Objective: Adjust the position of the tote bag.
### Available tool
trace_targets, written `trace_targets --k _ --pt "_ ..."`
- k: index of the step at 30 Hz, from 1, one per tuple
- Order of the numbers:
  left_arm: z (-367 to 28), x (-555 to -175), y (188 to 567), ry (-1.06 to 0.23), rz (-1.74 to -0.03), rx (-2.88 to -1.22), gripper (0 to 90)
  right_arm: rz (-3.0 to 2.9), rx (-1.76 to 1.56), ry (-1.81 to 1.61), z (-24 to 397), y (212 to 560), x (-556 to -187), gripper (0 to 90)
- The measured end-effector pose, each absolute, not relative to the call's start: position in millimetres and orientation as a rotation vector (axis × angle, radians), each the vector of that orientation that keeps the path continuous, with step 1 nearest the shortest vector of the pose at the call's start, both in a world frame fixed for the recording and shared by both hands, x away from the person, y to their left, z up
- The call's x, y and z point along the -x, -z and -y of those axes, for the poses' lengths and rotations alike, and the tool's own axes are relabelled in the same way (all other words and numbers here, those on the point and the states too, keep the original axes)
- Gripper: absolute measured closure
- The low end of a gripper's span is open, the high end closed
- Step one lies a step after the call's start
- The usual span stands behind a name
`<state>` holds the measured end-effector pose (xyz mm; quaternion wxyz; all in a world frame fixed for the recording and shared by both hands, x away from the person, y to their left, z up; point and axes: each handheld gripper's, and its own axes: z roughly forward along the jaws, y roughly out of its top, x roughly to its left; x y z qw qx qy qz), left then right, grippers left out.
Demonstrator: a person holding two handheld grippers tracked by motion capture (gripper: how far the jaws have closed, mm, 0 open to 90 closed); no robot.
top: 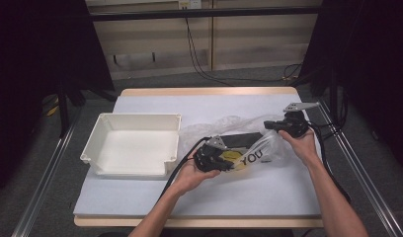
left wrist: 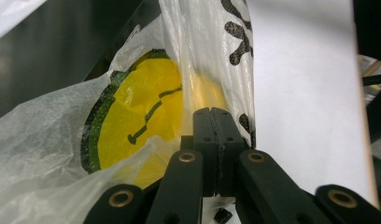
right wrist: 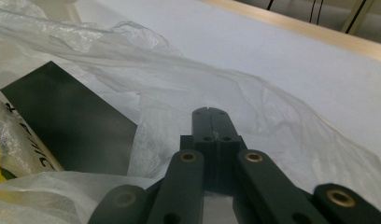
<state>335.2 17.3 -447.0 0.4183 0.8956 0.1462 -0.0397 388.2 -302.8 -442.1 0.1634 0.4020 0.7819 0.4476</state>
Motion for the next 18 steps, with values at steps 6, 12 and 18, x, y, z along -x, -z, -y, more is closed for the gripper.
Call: trace_targets --k 6,12,18 --pt "-21 -335 427 0.066 -0.342 -2.224 89.1 -2.228 -1.119 -1.327 303 434 -376 90.0" --pt "-27 -337 429 0.063 -0.383 -2.209 88.7 -2.21 -1.075 -1.376 302 420 -368 90.0" --pt "-32 -335 409 0.033 -0.378 -2.196 85.7 -2.241 -1.019 -1.383 293 412 -358 89.5"
